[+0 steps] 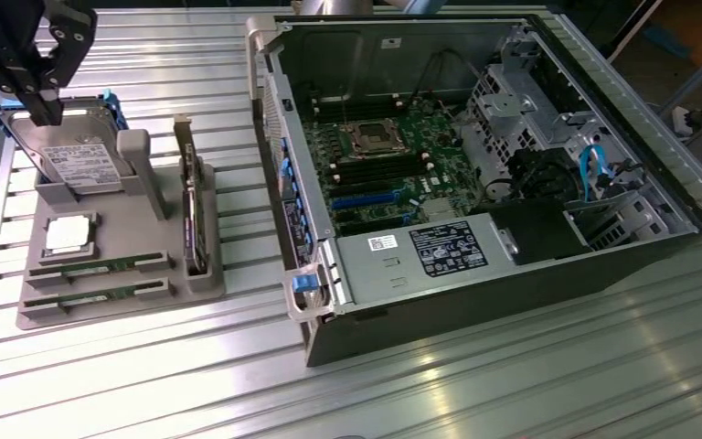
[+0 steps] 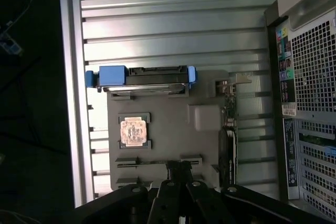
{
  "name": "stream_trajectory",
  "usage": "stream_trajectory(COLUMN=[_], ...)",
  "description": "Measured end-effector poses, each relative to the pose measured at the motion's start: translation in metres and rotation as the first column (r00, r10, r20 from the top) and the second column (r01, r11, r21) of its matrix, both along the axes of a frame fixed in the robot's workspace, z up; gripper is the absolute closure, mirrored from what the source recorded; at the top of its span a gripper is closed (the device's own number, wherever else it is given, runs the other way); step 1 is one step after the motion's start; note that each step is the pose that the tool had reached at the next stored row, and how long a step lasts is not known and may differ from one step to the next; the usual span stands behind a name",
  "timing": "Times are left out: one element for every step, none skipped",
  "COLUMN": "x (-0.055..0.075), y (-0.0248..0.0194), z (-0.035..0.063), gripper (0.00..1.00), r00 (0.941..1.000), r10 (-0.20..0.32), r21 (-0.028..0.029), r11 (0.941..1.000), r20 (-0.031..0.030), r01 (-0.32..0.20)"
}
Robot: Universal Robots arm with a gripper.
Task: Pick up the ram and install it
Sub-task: 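Reach for the ram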
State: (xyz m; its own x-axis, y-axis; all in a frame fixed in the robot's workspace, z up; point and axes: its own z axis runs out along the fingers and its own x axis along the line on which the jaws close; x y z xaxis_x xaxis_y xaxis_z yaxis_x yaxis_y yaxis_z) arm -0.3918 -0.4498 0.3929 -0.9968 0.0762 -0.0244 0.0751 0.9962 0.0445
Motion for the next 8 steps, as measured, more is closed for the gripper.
stream_trajectory(x=[-0.0002,-0.0004,-0.0005,-0.0006,-0.0006,-0.0006,-0.0006,-0.0006], y=[-0.001,-0.002,-0.0029,-0.0033,-0.0033,-0.0033,-0.0034,-0.0034], z=[0.0,0.0,0.0,0.0,0.0,0.0,0.0,0.0], gripper=[0.89,0.89,0.89,0.89,0.89,0.89,0.89,0.89], r00=[1.0,1.0,1.0,1.0,1.0,1.0,1.0,1.0], r10=[0.0,0.0,0.0,0.0,0.0,0.0,0.0,0.0], r21=[-0.0001,0.0,0.0,0.0,0.0,0.0,0.0,0.0], r11=[1.0,1.0,1.0,1.0,1.0,1.0,1.0,1.0], r20=[0.0,0.0,0.0001,0.0,0.0,0.0,0.0,0.0], r01=[0.0,0.0,0.0,0.0,0.0,0.0,0.0,0.0])
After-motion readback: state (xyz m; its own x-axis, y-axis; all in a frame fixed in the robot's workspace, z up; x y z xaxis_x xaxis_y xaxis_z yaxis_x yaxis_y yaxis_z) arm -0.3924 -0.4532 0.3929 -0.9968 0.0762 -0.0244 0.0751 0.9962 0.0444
